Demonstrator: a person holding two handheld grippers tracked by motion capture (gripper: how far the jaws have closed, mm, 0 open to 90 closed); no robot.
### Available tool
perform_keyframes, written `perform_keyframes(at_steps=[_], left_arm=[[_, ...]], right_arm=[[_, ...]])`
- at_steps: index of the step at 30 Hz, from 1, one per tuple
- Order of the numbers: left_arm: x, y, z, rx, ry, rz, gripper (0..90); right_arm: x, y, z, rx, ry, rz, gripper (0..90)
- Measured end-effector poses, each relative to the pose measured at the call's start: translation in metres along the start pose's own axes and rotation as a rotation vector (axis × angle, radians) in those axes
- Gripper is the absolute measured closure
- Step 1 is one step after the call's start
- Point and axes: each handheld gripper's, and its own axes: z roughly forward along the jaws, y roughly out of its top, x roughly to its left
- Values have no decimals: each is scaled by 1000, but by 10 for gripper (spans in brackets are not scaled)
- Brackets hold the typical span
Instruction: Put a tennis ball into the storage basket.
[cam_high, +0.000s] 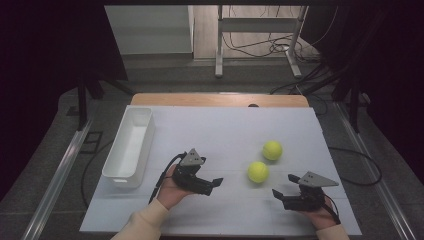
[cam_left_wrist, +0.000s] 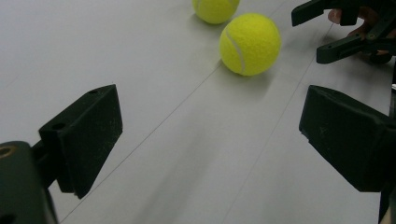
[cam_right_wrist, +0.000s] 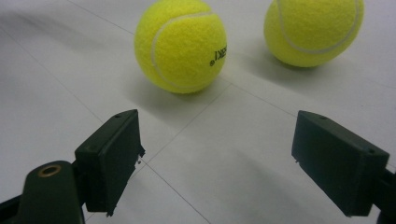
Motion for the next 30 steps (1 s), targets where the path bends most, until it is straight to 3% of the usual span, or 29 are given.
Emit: perform_keyframes(at_steps=[30], left_arm=[[-8, 15, 20, 13, -43, 23, 67]], right_arm=[[0, 0, 0, 3, -2, 0, 164]])
